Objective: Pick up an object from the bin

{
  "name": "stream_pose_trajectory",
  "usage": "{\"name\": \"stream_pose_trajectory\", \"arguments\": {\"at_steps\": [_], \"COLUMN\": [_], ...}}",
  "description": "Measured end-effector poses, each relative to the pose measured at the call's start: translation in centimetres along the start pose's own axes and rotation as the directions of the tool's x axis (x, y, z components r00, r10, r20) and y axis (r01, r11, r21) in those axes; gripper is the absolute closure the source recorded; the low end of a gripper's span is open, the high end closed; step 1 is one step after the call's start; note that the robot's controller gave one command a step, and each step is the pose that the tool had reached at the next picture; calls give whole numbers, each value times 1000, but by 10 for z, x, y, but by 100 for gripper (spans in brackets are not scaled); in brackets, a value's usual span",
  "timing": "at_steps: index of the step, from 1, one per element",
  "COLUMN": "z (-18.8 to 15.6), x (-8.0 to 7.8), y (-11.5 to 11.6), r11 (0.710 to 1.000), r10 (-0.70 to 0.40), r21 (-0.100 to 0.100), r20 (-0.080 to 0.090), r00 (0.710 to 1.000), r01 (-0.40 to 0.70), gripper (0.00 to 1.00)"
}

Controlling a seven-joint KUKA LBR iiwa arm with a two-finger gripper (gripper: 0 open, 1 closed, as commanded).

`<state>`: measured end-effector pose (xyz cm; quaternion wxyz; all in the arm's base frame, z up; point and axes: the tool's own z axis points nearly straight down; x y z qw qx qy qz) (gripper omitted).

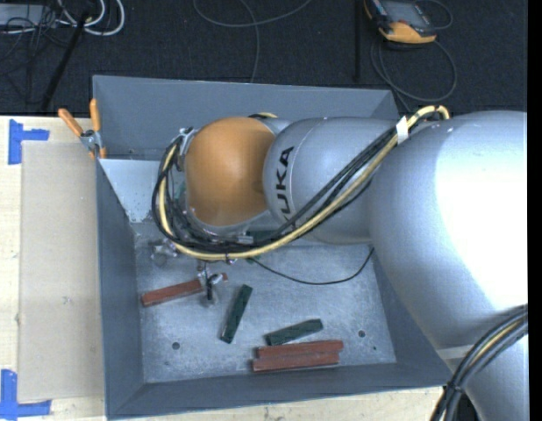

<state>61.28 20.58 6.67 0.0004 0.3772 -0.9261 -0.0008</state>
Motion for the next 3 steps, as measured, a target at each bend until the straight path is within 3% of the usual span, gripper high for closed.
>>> {"name": "stream_pose_trajectory", "arguments": {"at_steps": [1,2,3], "z": [-3,-109,-192], "x": [0,61,62], "y": [-1,71,59], "r11": [1000,973,974], "r10": [3,-232,-226], "r21": [1,2,7], "r20": [2,2,7], "r00": [1000,973,974], "r01": [-3,232,226], "gripper": [100,100,100]}}
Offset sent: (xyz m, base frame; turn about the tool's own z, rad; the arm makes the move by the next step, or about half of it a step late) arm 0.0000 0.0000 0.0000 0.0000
